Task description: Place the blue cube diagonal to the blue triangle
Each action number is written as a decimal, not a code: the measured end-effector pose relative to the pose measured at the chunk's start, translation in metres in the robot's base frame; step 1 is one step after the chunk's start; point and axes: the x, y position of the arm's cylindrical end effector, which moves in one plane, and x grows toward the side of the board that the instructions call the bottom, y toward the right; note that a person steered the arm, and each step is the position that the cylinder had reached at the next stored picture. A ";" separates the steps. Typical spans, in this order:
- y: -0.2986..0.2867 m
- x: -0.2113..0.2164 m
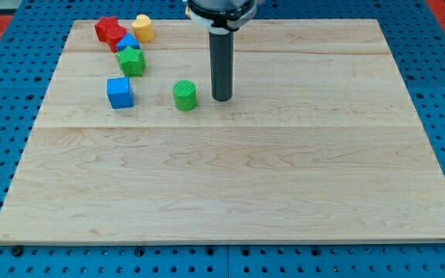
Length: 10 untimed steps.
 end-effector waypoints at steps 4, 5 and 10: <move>-0.033 0.038; -0.104 0.012; -0.211 0.001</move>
